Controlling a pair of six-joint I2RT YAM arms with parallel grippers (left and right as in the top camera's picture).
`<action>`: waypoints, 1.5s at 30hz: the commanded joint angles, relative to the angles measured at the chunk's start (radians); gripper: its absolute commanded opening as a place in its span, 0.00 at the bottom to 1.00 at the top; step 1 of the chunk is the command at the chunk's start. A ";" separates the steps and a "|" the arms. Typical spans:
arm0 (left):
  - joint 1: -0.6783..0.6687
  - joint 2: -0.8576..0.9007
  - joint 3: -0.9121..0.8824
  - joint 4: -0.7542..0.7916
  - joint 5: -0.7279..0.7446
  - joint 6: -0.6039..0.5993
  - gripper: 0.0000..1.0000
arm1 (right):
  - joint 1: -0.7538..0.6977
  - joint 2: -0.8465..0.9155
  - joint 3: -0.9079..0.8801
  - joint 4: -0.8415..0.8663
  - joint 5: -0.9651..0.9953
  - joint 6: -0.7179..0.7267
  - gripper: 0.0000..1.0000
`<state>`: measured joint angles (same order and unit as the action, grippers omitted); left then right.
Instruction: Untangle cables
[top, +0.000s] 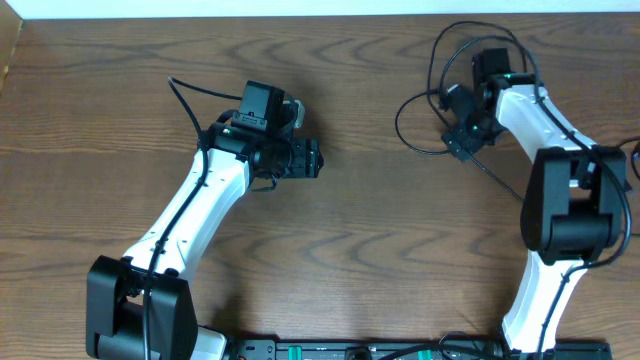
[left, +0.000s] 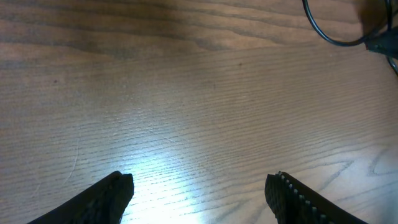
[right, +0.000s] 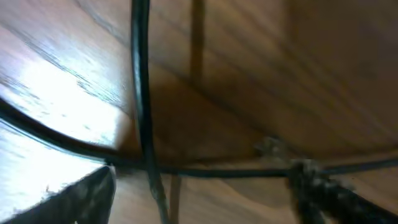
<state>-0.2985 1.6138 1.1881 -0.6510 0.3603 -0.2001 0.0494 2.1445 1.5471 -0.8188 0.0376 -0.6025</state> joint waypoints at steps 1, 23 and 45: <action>-0.002 -0.009 0.008 -0.003 -0.006 0.024 0.73 | 0.004 0.027 -0.006 0.009 0.005 -0.034 0.66; -0.002 -0.009 0.008 -0.018 -0.006 0.024 0.73 | -0.061 -0.078 0.033 0.016 0.299 0.375 0.01; -0.002 -0.009 0.008 -0.018 -0.006 0.024 0.73 | -0.892 -0.260 0.151 0.050 0.035 0.677 0.01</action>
<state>-0.2985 1.6138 1.1881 -0.6662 0.3603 -0.1852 -0.7647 1.8812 1.6989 -0.7681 0.2771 -0.0174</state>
